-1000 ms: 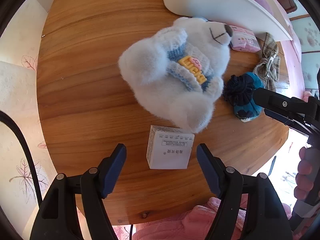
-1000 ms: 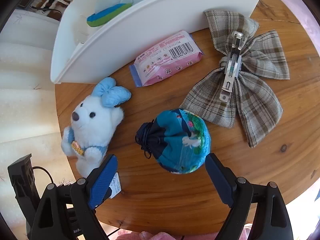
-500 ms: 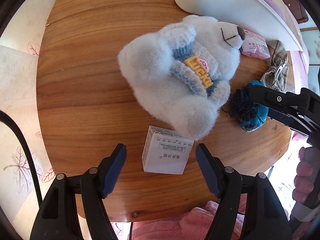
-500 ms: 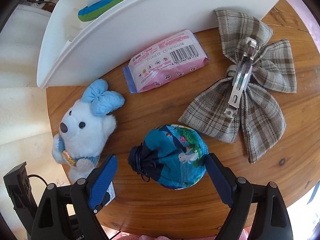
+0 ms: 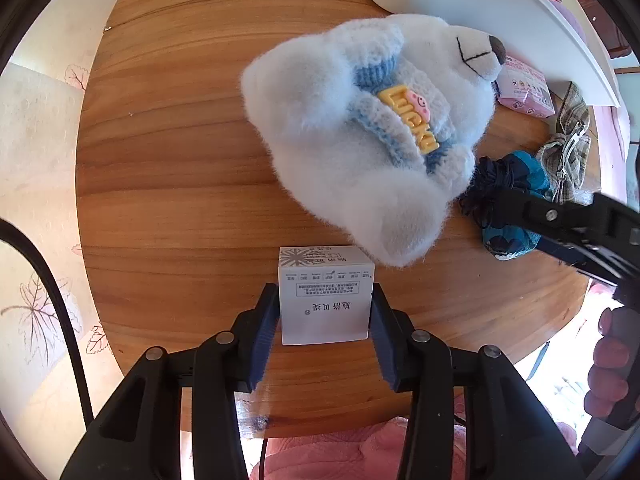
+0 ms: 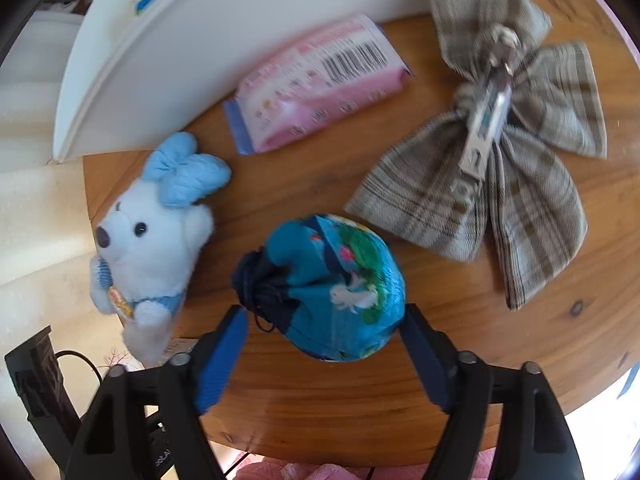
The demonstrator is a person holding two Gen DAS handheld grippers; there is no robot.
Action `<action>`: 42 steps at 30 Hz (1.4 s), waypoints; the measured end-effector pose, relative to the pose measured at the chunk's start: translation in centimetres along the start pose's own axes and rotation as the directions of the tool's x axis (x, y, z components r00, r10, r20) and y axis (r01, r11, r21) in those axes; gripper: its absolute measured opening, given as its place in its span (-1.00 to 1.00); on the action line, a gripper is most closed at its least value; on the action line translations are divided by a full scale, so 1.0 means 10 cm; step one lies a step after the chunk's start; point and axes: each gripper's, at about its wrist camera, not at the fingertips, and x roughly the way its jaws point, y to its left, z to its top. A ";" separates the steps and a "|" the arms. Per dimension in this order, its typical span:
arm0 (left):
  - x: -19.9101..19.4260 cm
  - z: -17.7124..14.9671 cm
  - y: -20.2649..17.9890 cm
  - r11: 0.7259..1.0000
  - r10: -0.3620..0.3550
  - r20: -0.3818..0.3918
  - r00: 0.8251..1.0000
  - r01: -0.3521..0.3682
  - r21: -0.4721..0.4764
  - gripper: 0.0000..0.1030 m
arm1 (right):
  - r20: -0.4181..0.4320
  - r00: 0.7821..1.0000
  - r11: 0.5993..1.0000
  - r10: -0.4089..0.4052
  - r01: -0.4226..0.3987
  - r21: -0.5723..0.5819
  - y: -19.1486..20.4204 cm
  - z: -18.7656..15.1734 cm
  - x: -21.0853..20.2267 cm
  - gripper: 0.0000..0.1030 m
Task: Organize objects
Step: 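Grasp the small white box with the left gripper while the right grasps the blue pouch, then lift the white box and blue pouch and carry both over the tray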
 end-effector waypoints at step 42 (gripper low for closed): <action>-0.33 -0.96 0.43 0.992 0.051 0.054 0.997 -0.057 0.112 -0.13 | 0.170 0.971 0.958 0.169 -0.202 0.205 -0.74 -1.01 -0.31 -0.36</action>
